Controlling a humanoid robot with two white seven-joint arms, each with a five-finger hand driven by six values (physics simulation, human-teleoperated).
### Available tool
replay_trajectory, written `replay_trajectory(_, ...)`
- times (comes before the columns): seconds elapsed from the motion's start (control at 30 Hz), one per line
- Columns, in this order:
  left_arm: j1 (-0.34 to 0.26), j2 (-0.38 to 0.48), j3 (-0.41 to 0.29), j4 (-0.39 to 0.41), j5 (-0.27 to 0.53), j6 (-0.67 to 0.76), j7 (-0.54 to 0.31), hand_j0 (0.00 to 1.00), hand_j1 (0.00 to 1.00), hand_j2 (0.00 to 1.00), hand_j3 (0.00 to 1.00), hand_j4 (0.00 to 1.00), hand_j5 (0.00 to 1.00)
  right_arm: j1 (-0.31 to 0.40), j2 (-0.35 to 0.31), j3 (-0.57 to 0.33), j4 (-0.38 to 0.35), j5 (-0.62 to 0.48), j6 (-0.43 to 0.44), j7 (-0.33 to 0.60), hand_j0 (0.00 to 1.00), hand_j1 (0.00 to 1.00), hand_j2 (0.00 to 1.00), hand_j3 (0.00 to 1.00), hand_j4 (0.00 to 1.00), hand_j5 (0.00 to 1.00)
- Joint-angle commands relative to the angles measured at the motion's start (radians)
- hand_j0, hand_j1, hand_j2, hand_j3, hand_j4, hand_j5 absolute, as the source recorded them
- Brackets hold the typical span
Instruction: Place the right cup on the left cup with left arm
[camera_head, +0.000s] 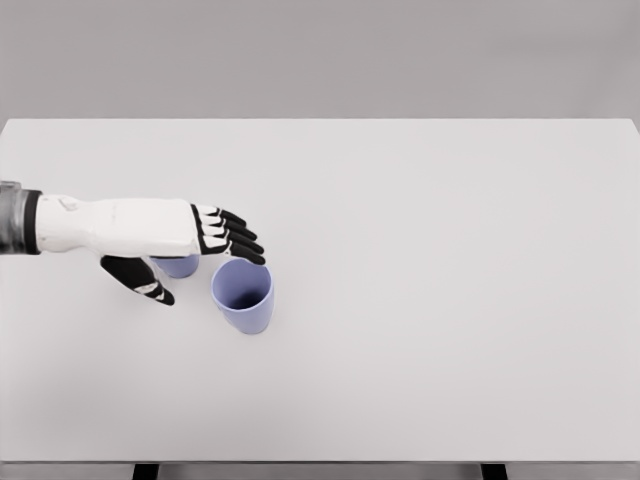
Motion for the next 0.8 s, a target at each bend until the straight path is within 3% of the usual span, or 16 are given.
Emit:
replay_trajectory(0.0, 0.000, -0.001, -0.011, 0.000, 0.008, 0.003, 0.000, 1.00, 1.00, 1.00, 1.00, 1.00, 1.00, 0.000, 0.000, 0.002, -0.001, 0.000, 0.000, 0.000, 1.00, 1.00, 1.00, 1.00, 1.00, 1.00)
replay_trajectory(0.2, -0.049, -0.067, -0.011, 0.000, 0.009, 0.003, 0.000, 1.00, 1.00, 1.00, 1.00, 1.00, 1.00, 0.009, 0.000, 0.002, -0.001, 0.000, 0.000, 0.000, 1.00, 1.00, 1.00, 1.00, 1.00, 1.00)
replay_trajectory(0.33, -0.044, -0.061, -0.047, 0.001, -0.002, 0.003, 0.000, 1.00, 1.00, 1.00, 1.00, 1.00, 1.00, 0.009, 0.000, -0.003, -0.001, 0.000, 0.000, 0.000, 1.00, 1.00, 1.00, 1.00, 1.00, 1.00)
replay_trajectory(0.77, -0.052, -0.098, -0.062, 0.001, -0.049, 0.003, 0.008, 1.00, 1.00, 1.00, 1.00, 1.00, 1.00, 0.009, 0.000, -0.004, 0.001, 0.000, 0.000, 0.000, 1.00, 1.00, 1.00, 1.00, 1.00, 1.00)
